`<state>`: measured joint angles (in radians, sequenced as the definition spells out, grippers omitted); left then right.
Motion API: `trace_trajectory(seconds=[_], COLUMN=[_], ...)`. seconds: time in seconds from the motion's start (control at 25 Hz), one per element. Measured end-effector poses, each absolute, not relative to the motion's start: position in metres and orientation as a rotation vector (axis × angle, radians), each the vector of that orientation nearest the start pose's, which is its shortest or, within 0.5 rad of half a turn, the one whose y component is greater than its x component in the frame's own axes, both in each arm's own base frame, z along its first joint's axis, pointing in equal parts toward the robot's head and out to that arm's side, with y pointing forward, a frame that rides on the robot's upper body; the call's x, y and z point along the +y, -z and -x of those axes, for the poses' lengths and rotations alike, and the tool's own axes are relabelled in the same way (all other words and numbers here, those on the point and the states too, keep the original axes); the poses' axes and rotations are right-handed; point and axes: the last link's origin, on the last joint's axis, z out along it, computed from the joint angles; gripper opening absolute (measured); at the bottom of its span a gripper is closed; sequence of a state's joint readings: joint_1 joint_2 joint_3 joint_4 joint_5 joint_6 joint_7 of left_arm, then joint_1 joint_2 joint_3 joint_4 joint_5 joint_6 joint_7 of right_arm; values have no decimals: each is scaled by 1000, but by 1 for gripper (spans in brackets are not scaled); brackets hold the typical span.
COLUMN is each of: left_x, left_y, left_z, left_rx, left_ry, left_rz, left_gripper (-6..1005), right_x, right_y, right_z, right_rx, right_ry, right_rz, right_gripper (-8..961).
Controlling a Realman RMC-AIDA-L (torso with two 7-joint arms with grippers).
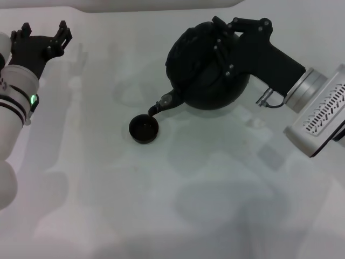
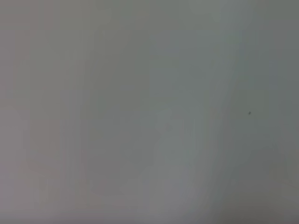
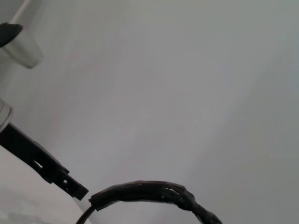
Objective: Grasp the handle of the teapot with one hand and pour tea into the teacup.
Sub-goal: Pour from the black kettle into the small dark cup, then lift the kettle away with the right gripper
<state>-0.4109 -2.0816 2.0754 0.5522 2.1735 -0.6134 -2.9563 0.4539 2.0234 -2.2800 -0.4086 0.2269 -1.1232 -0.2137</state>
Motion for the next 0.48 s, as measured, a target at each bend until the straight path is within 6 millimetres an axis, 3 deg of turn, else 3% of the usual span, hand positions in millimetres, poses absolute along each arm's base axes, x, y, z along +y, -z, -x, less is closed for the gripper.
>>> trace_trajectory(seconds=[0.48], left_x=[370], left_y=[47], left_z=[299], left_rx=[-819], left_ry=[525], left_rz=[1598], left_gripper=[858], right_x=[326], right_y=[71], right_z=[-235], right_rx=[-372], right_ry=[-583], right_rz=[2062], right_gripper=[122])
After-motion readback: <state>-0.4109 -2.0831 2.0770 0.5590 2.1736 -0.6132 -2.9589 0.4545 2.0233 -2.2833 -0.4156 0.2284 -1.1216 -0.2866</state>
